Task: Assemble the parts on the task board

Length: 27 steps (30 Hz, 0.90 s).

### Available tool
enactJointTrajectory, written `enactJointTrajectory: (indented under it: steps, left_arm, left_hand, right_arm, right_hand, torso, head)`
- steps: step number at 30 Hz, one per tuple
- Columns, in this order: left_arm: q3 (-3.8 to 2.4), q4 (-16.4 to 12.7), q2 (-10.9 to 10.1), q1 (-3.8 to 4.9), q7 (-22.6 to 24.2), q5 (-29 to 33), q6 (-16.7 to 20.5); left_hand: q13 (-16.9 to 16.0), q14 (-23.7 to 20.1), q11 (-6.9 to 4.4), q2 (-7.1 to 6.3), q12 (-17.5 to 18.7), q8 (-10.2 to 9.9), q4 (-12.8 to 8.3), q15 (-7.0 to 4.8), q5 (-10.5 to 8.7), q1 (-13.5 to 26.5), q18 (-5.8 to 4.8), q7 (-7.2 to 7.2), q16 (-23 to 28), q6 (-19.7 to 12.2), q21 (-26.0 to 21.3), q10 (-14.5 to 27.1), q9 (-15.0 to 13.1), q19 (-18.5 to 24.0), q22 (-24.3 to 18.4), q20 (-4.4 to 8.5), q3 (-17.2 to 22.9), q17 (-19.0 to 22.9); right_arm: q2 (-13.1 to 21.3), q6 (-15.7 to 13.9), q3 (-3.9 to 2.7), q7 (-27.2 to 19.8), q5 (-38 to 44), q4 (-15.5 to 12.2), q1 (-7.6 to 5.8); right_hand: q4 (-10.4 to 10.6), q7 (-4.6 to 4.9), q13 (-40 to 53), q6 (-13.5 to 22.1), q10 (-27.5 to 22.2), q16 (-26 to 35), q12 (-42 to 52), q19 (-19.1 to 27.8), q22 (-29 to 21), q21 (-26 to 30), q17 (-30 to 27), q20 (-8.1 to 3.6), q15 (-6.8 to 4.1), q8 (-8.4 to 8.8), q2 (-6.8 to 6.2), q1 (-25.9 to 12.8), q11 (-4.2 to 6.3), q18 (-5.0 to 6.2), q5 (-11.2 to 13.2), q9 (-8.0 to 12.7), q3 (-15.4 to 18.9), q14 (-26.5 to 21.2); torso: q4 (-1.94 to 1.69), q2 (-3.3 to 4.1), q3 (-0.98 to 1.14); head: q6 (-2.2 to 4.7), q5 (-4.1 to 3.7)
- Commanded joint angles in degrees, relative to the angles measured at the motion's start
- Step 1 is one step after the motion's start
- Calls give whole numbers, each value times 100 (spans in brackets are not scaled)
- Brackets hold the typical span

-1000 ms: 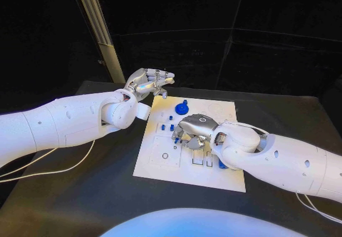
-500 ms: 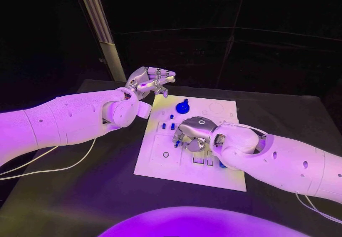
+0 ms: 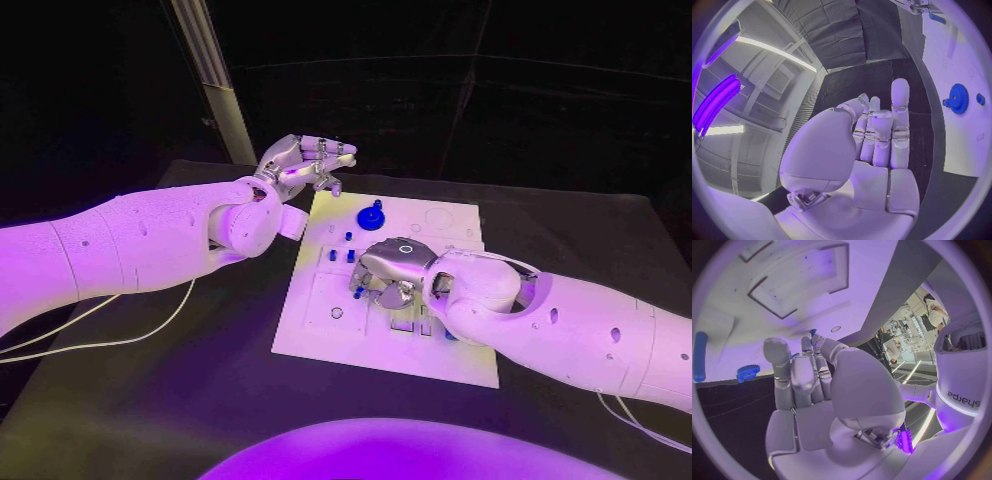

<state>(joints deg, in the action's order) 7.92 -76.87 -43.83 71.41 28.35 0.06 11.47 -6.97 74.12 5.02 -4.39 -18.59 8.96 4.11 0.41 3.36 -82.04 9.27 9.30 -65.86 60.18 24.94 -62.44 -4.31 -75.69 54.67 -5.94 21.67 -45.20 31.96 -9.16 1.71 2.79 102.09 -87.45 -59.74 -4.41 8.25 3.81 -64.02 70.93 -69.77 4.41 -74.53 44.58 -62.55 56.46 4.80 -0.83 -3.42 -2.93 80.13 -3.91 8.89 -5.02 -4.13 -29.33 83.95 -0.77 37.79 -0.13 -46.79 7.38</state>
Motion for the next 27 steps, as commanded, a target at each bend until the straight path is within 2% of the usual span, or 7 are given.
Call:
enactJointTrajectory:
  steps: [1,6,11,18,24,27]
  left_arm:
    - [-4,2,3,10,39,22,-80]
    - [-4,7,6,10,37,22,-82]
    - [-4,10,12,10,30,22,-87]
    - [-4,16,14,10,21,22,-88]
    - [-4,20,16,11,18,22,-90]
    - [-4,22,16,11,16,22,-92]
  left_hand:
    - [-6,-37,10,-21,-26,29,6,-4,11,58,93,8,-9,-36,-5,43,8,44,-6,14,36,6]
    - [-6,-37,10,-21,-26,29,6,-4,11,58,93,8,-9,-36,-5,43,8,44,-6,14,36,6]
    - [-6,-37,10,-21,-26,29,6,-4,11,58,93,8,-9,-36,-5,43,8,44,-6,14,36,6]
    - [-11,-47,15,-23,-47,43,-2,1,12,78,94,12,-12,-54,-19,65,7,53,-9,9,55,7]
    - [-11,-47,15,-23,-47,43,-2,1,12,78,94,12,-12,-54,-19,65,7,53,-9,9,55,7]
    - [-11,-47,15,-23,-47,43,-2,1,12,78,94,12,-12,-54,-19,65,7,53,-9,9,55,7]
  right_arm:
    - [-19,61,2,62,146,11,-3]
    - [-47,106,2,107,177,27,0]
    - [-68,208,3,129,216,37,2]
    - [-77,256,4,117,257,51,3]
    - [-80,109,5,26,196,60,3]
    - [-76,-13,5,-23,166,65,3]
  right_hand:
    - [3,39,9,-12,10,-35,-23,8,7,-29,-2,-5,-2,-36,20,-54,-39,-76,-15,-5,-31,136]
    - [4,38,10,-12,11,-38,-24,12,4,-29,-3,-3,-1,-37,20,-62,-39,-74,-4,-5,-31,135]
    - [7,41,9,8,-7,-35,-35,31,-5,-31,-27,5,4,-31,-16,-109,-43,-71,35,-1,-14,127]
    - [43,56,-1,90,-80,-40,-65,67,-24,-29,-57,25,22,-13,-86,-229,-64,-66,19,15,44,114]
    - [123,139,-18,444,-291,-63,-88,104,-58,-21,-75,71,81,2,-210,-404,-136,-60,-57,55,142,102]
    - [157,208,-34,629,-643,-52,-95,129,-95,-1,-127,135,147,-5,-288,-473,-225,-62,-50,51,198,82]
  torso:
    - [1,-1,-1]
    - [-1,-2,-2]
    - [-2,-3,-5]
    - [0,-5,-5]
    - [3,-7,-5]
    - [3,-6,-4]
  head:
    - [3,6]
    - [5,6]
    - [70,-6]
    - [67,0]
    - [58,-7]
    - [64,-3]
